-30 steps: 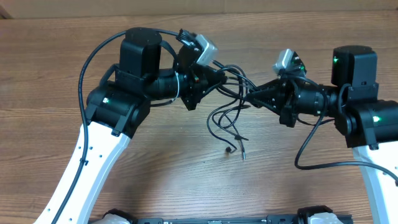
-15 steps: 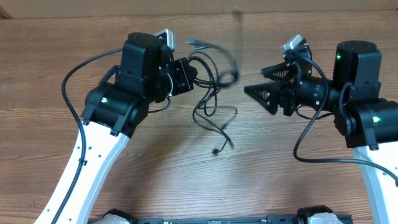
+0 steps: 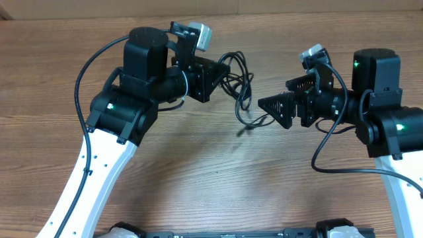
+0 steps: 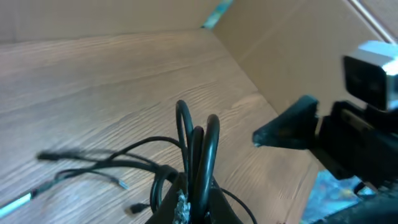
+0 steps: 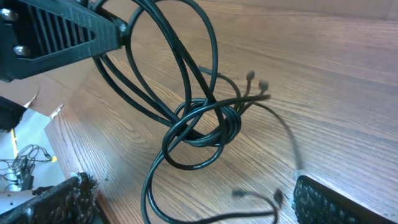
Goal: Untangle cables
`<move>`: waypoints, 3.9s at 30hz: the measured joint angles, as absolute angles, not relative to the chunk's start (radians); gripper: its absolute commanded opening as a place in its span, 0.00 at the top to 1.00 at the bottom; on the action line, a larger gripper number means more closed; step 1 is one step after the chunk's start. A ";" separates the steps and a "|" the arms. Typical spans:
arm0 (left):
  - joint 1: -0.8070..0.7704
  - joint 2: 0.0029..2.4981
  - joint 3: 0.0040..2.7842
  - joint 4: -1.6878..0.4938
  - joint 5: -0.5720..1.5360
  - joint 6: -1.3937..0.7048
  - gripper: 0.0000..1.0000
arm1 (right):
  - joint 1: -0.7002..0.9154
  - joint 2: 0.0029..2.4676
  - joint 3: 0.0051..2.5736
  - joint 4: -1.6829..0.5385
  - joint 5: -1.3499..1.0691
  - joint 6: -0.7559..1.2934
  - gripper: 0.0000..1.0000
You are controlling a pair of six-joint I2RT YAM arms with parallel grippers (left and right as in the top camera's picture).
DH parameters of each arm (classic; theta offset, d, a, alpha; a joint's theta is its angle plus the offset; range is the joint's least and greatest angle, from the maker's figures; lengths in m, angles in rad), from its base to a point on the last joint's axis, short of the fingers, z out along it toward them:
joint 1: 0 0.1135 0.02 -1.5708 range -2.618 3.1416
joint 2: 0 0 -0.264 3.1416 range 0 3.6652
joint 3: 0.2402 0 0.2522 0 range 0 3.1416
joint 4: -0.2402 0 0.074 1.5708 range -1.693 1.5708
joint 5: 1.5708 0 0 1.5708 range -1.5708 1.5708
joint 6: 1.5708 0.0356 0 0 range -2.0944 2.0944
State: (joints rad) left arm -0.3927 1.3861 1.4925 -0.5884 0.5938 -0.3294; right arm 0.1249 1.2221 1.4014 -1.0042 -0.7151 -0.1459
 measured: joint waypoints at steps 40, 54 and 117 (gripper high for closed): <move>-0.227 1.195 1.491 -0.594 0.664 -0.522 0.96 | 0.125 1.350 1.402 -1.056 -0.068 0.153 0.00; -0.227 1.195 1.491 -0.638 0.545 -0.892 0.96 | 0.125 1.350 1.402 -1.150 -1.135 -0.768 0.00; -0.328 1.341 1.494 -0.701 1.095 0.026 0.49 | 0.167 1.351 1.401 -0.794 -1.393 -0.053 0.96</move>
